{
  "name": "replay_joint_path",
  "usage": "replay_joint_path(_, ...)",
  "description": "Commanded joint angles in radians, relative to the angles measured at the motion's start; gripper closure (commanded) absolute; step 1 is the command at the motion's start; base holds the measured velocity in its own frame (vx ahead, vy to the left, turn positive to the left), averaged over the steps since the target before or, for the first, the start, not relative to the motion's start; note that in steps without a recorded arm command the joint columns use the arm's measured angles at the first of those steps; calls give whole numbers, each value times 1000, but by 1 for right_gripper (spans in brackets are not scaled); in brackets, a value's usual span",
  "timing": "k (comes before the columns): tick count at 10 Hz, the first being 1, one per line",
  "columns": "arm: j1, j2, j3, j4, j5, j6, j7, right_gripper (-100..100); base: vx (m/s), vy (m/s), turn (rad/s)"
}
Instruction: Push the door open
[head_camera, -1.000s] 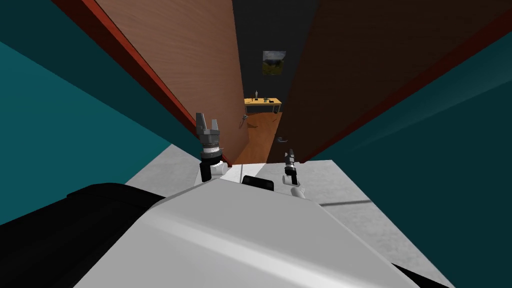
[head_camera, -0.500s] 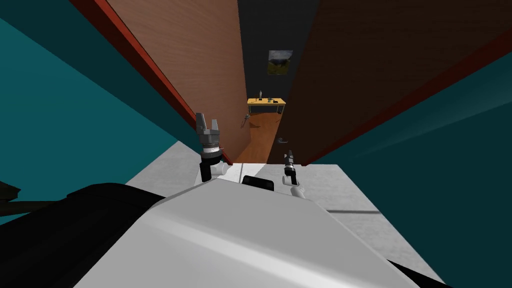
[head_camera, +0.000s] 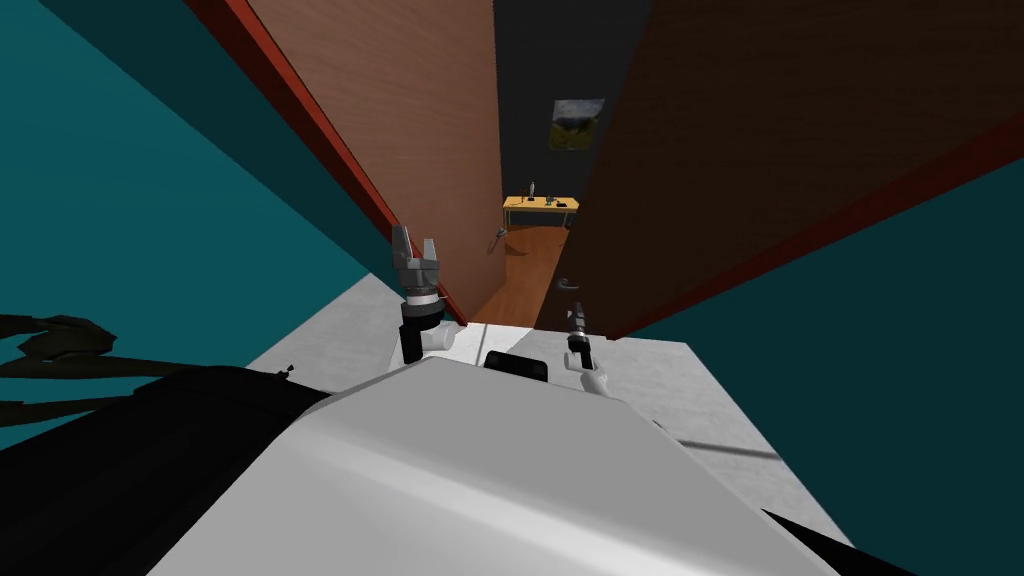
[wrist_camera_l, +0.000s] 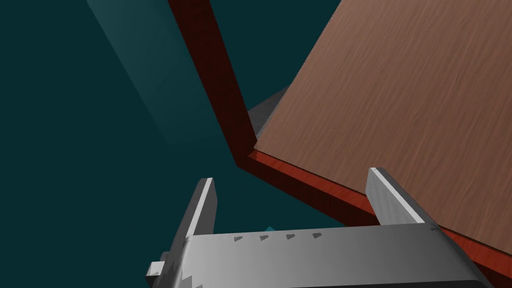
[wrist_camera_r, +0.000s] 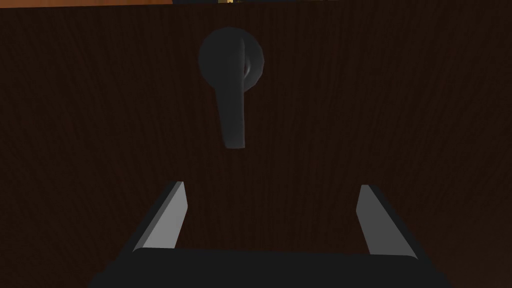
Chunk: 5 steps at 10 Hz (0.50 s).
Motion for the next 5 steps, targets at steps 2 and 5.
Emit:
replay_joint_path(2, -23, -6, 0, 57, -2, -7, -4, -100, 5, -87, 132)
replay_joint_path(5, -52, -8, 0, 127, -5, -15, -4, -100, -1, -88, 169)
